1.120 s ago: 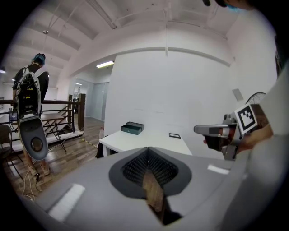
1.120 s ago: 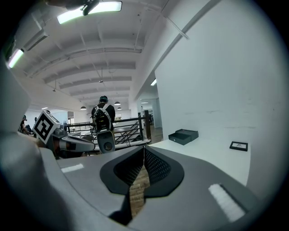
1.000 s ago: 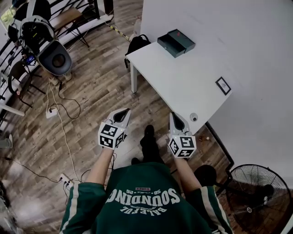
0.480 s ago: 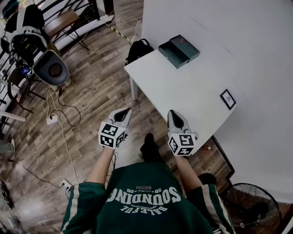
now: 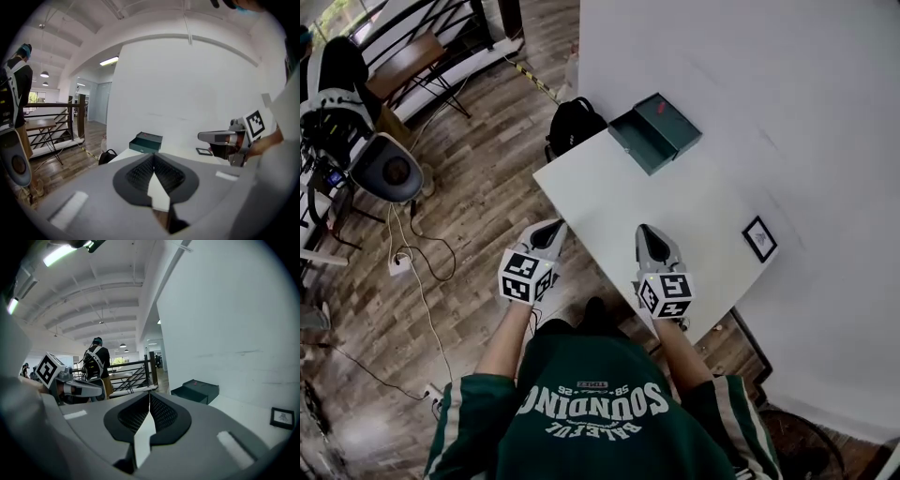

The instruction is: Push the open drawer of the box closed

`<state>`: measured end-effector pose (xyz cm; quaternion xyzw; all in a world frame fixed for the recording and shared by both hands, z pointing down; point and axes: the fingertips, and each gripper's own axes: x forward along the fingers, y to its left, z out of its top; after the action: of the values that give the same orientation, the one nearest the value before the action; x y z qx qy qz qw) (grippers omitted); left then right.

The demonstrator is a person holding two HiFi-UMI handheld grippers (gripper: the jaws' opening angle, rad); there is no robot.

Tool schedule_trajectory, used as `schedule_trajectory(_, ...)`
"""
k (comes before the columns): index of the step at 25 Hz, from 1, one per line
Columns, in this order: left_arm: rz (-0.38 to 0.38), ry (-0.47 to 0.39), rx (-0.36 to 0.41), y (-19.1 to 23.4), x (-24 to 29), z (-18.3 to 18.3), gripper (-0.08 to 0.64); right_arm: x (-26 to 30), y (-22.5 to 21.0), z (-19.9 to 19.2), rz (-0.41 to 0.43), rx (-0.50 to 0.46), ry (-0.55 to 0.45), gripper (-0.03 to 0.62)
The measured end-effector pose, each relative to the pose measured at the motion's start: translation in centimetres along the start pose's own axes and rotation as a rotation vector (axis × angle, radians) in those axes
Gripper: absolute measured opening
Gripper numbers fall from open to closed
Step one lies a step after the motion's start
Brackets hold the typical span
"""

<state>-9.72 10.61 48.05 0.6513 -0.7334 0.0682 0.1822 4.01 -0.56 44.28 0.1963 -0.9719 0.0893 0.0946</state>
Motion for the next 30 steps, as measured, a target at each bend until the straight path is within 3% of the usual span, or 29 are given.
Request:
schedule_trajectory(5, -0.024, 0.019, 0.004, 1.0, 4.2, 1.1, 0.052, 3.4, -2.1, 0.8, 0.008, -0.026, 0.016, 0.002)
schedule_trajectory(9, -0.066, 0.02, 0.014, 2.2, 7.2, 2.5, 0.052, 5.3, -3.5, 2.0, -0.032, -0.01, 0.011, 0.002)
schedule_trajectory(17, -0.195, 0.031, 0.077, 5.2, 15.5, 6.6, 0.052, 9.1, -8.2, 3.7, -0.188, 0.035, -0.002, 0.002)
schedule_trajectory(30, -0.417, 0.118, 0.151, 7.6, 28.1, 8.3, 0.052, 12.3, -14.5, 3.3, -0.445, 0.109, 0.025, 0.002)
